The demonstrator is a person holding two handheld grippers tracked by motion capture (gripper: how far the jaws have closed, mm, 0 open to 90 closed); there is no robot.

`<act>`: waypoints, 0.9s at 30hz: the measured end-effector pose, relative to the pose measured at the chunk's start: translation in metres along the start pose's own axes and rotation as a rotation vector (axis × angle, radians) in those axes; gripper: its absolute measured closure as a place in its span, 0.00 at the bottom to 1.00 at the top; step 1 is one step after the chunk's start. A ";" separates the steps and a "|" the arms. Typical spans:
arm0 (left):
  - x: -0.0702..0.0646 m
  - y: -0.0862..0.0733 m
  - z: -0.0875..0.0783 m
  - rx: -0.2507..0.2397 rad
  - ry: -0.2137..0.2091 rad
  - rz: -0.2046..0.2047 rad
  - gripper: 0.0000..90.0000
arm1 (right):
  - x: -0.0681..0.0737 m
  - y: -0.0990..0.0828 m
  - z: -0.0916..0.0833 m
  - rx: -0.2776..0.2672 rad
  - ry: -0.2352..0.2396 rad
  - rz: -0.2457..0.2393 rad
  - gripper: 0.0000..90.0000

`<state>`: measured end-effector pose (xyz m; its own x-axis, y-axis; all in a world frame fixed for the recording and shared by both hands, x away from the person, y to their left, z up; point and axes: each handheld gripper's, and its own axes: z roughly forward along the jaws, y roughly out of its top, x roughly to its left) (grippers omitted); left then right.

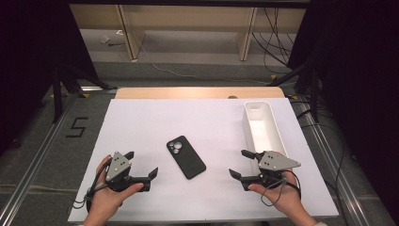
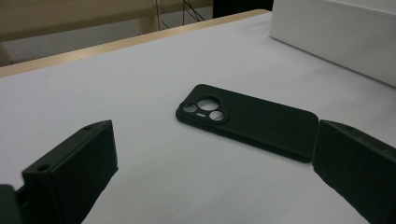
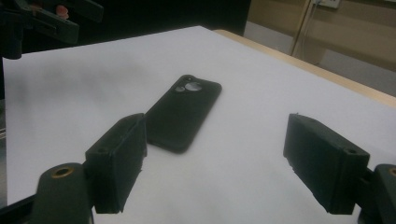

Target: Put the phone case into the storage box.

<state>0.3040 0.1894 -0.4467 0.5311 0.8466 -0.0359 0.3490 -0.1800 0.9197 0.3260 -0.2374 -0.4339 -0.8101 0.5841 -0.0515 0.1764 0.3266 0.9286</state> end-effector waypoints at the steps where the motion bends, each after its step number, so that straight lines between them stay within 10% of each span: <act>1: 0.000 0.000 0.000 -0.001 0.000 0.001 0.00 | 0.000 0.000 0.000 0.000 0.000 0.000 0.25; 16: 0.001 0.000 0.000 -0.003 0.006 -0.002 0.00 | 0.006 0.011 0.003 0.008 -0.008 -0.031 0.31; 27: 0.004 -0.001 0.000 0.005 0.013 -0.002 0.01 | 0.031 0.034 0.056 0.186 0.075 -0.049 1.00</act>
<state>0.3056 0.1926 -0.4475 0.5202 0.8534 -0.0328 0.3540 -0.1805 0.9176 0.3387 -0.1663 -0.4245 -0.8584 0.5094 -0.0610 0.2303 0.4889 0.8414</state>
